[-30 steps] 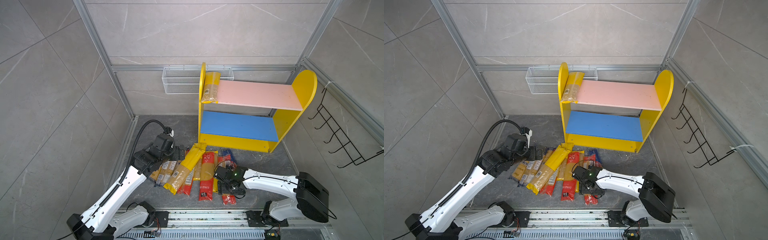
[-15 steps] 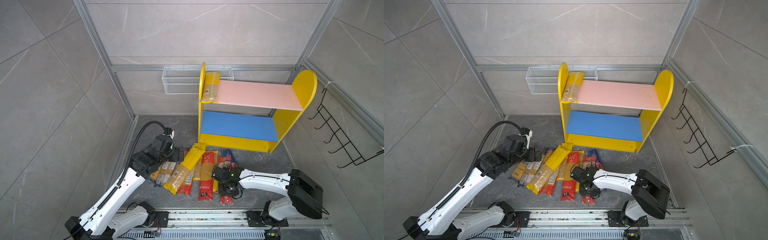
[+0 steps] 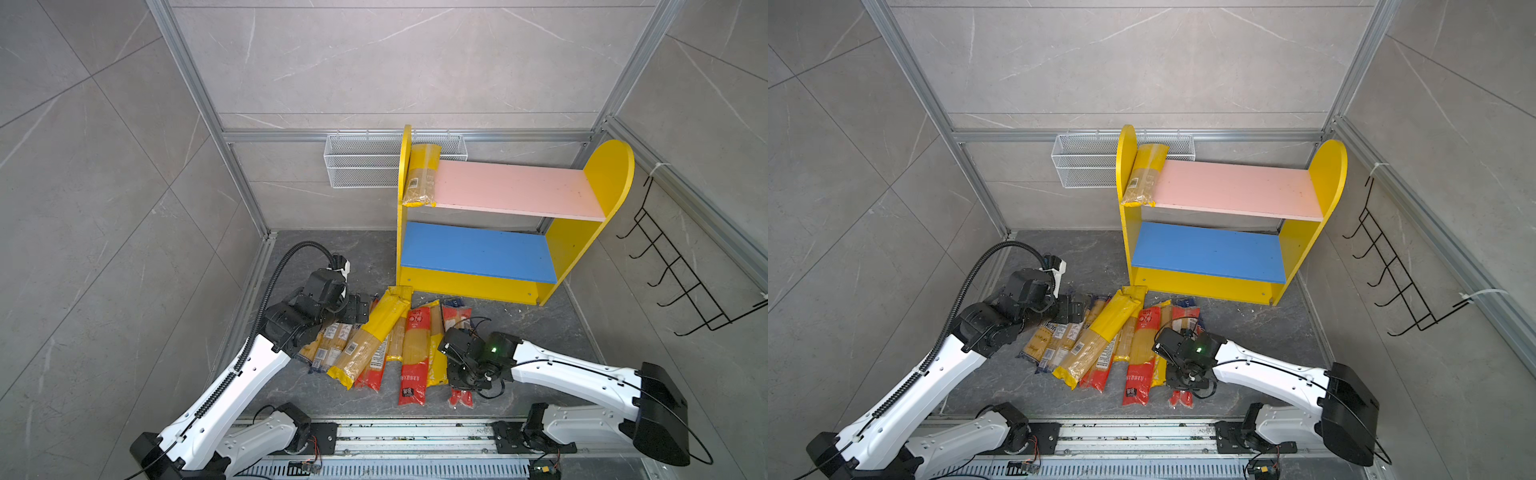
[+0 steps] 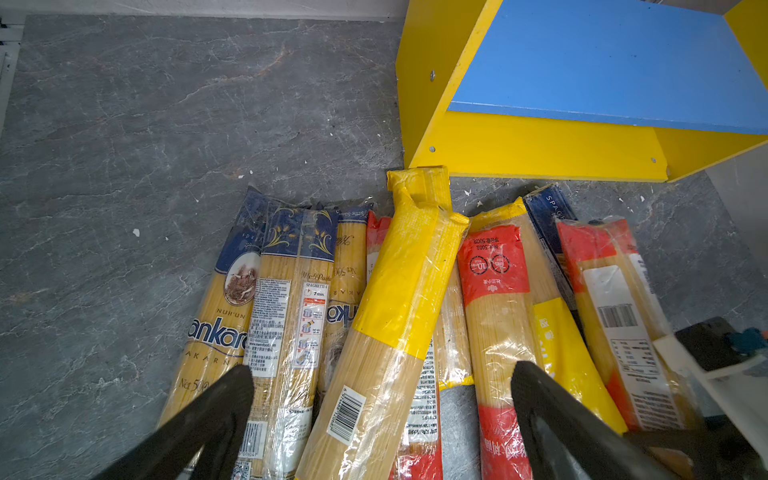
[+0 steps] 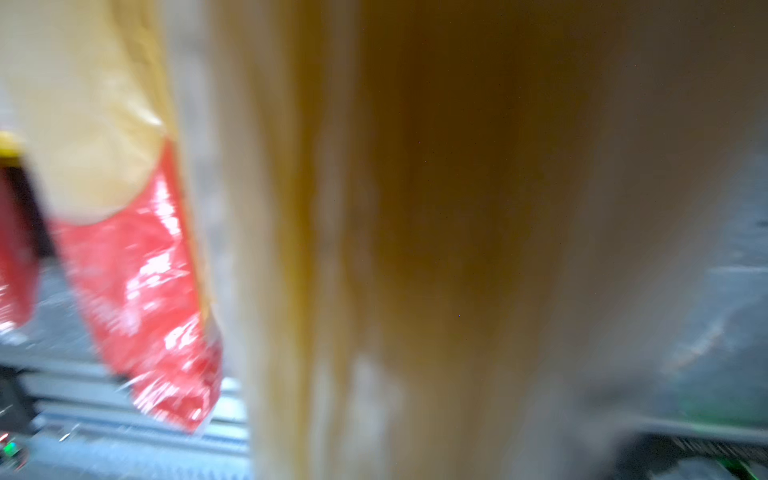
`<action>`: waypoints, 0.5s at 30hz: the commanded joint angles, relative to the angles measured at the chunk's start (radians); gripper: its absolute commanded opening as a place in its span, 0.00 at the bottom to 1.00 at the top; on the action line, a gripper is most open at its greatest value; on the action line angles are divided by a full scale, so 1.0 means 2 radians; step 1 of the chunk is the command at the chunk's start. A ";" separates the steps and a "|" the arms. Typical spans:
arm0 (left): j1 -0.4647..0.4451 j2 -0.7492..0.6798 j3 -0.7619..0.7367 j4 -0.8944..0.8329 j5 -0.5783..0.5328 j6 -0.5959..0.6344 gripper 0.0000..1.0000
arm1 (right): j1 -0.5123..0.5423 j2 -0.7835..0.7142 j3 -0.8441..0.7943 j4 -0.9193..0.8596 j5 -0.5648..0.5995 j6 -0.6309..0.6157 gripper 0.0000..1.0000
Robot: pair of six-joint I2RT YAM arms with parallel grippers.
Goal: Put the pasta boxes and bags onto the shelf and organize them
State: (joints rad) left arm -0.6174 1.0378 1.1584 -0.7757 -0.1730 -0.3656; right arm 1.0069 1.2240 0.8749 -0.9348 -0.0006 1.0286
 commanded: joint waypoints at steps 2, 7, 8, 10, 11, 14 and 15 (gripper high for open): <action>-0.001 0.002 0.024 0.020 0.003 0.007 1.00 | 0.001 -0.038 0.085 -0.026 0.032 -0.026 0.00; -0.001 0.006 0.025 0.024 0.000 0.002 1.00 | 0.000 -0.020 0.091 -0.028 0.051 -0.042 0.00; -0.001 0.005 0.025 0.026 0.000 0.000 1.00 | -0.002 -0.011 0.088 -0.019 0.050 -0.046 0.00; -0.001 0.006 0.026 0.028 0.000 -0.002 1.00 | -0.005 0.010 0.086 0.000 0.048 -0.050 0.00; -0.001 0.006 0.026 0.028 0.000 -0.002 1.00 | -0.007 0.021 0.084 0.010 0.045 -0.052 0.00; -0.001 0.007 0.032 0.026 -0.004 -0.003 1.00 | -0.015 0.047 0.089 0.028 0.038 -0.057 0.00; -0.001 0.008 0.035 0.024 -0.004 -0.003 1.00 | -0.018 0.053 0.092 0.031 0.035 -0.059 0.00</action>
State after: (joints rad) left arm -0.6174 1.0538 1.1744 -0.7551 -0.1738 -0.3668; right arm 0.9863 1.3239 1.0153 -1.0000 0.0246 0.9455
